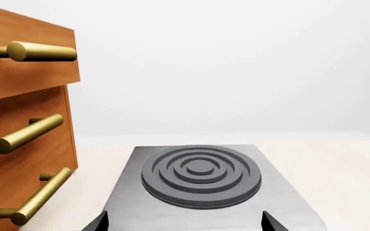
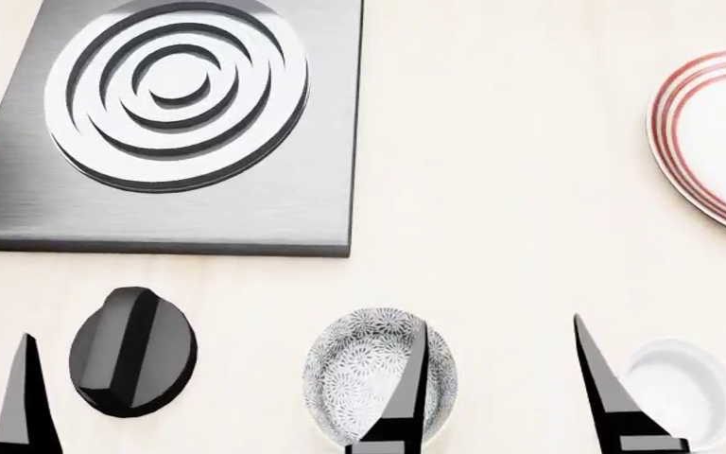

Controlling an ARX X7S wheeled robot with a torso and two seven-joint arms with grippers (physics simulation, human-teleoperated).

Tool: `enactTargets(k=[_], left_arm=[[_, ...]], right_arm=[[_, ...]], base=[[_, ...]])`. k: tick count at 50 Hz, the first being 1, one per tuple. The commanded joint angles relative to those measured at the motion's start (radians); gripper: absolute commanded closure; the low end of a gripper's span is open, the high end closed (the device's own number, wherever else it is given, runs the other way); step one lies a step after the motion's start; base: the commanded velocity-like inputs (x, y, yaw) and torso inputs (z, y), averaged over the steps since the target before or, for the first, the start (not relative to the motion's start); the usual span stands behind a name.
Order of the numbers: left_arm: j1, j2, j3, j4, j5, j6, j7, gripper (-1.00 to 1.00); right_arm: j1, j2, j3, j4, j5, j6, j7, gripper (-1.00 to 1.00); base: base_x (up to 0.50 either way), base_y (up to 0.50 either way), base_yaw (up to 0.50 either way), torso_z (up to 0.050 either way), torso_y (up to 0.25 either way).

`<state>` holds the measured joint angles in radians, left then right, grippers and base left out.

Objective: Pick the akita bowl next to the ramekin and place it on the plate.

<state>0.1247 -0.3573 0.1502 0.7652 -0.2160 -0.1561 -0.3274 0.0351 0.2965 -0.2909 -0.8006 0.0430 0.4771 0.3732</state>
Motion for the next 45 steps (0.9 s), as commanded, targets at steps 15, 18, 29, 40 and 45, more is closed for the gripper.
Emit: enactTargets(k=[15,18,29,40,45], left_arm=[[0.012,-0.008,0.021,-0.006,0.013,0.019,-0.004,-1.0],[0.015,-0.01,0.021,-0.003,0.013,0.022,-0.005,-1.0],[0.017,-0.014,0.02,0.002,0.007,0.022,-0.008,-1.0],[0.014,-0.016,0.024,-0.002,0.006,0.023,-0.011,-1.0],[0.013,-0.018,0.025,-0.005,0.006,0.025,-0.012,-1.0]], right_arm=[[0.092,-0.057,0.09,-0.194,0.21,0.468,-0.037,-1.0],[0.102,-0.075,0.123,-0.21,0.254,0.521,-0.044,-1.0],[0.149,-0.155,0.279,-0.219,0.442,0.683,-0.072,-1.0],[0.158,-0.177,0.332,-0.144,0.505,0.682,-0.089,-1.0],[0.154,-0.177,0.328,-0.102,0.504,0.651,-0.095,-1.0]], base=[[0.0,0.0,0.0,0.0,0.0],[0.0,0.0,0.0,0.0,0.0],[0.0,0.0,0.0,0.0,0.0],[0.0,0.0,0.0,0.0,0.0],[0.0,0.0,0.0,0.0,0.0]])
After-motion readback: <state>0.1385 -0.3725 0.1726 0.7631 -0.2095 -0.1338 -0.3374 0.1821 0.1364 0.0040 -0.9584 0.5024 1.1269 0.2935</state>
